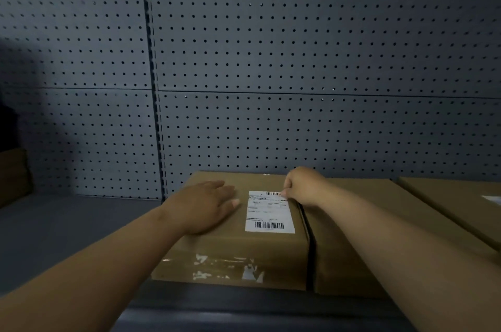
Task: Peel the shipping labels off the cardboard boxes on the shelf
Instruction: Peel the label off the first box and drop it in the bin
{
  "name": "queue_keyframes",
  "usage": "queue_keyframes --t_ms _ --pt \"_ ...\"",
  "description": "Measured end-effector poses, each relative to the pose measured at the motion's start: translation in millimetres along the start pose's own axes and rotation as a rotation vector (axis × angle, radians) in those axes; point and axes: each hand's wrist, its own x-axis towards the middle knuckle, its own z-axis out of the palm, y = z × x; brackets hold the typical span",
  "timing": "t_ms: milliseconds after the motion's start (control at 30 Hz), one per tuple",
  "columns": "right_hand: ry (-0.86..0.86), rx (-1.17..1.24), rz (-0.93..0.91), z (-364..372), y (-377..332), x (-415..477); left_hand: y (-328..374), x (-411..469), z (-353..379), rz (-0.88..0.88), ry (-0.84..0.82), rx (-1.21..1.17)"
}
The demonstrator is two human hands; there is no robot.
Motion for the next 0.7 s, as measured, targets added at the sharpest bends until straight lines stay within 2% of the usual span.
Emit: queue_keyframes --t_ms 300,567,700 --pt "0.029 -0.038 0.108 10.9 -9.4 11.8 -16.3 15.1 14.5 0.123 -0.072 -0.115" --pt "0.021 -0.093 0.167 14.4 -13.3 16.6 -16.7 21.8 18.7 0.174 -0.059 -0.028" --pt "-0.024 -0.039 0.165 6.5 -12.8 16.2 -14.1 25.1 14.9 0.185 -0.059 0.048"
